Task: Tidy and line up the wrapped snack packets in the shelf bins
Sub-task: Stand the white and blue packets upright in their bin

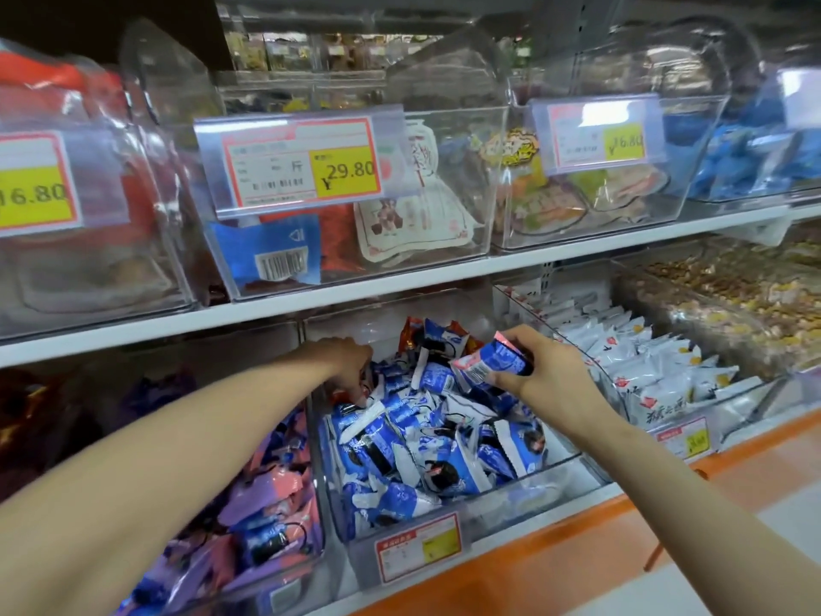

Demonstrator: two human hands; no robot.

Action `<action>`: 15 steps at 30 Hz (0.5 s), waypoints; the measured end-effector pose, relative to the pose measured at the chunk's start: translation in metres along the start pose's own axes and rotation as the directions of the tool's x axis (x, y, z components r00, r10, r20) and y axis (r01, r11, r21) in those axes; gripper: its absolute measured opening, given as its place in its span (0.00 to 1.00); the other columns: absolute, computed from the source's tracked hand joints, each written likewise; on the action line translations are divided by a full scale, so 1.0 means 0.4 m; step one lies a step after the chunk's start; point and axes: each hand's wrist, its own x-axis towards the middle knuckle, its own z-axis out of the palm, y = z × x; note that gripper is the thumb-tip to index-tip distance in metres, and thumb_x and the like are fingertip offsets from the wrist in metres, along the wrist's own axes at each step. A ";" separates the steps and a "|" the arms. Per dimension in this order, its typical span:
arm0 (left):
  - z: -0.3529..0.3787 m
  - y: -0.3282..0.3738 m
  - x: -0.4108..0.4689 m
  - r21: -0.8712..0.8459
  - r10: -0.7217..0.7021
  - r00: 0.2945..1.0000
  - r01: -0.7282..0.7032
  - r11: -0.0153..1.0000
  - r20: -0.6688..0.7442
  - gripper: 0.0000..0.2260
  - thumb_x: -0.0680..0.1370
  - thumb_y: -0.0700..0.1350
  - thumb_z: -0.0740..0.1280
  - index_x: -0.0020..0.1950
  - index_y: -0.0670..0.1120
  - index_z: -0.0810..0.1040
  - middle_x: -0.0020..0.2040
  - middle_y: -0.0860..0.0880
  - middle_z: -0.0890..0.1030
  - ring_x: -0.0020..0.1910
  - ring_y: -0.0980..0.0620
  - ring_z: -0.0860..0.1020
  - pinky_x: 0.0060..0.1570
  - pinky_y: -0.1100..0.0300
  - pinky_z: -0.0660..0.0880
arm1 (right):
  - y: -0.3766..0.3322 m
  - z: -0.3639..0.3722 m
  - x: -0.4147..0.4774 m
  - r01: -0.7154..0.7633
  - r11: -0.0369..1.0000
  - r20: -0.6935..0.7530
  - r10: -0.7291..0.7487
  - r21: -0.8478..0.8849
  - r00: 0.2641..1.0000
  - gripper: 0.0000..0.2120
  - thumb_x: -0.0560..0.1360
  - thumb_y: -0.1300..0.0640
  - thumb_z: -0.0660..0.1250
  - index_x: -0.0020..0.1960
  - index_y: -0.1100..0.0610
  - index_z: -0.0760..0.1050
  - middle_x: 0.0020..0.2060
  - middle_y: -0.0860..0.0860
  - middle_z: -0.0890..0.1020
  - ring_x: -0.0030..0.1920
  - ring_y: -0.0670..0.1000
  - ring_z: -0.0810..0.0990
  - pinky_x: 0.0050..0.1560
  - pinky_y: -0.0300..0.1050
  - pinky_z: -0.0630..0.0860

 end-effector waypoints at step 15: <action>-0.050 0.063 -0.071 -0.418 0.141 0.929 -0.285 0.863 -0.342 0.33 0.71 0.44 0.72 0.72 0.49 0.59 0.53 0.52 0.75 0.45 0.54 0.76 0.41 0.60 0.74 | -0.010 -0.012 -0.001 0.037 0.999 0.019 -0.037 0.018 0.999 0.11 0.72 0.61 0.70 0.53 0.52 0.75 0.42 0.48 0.80 0.38 0.47 0.77 0.41 0.42 0.75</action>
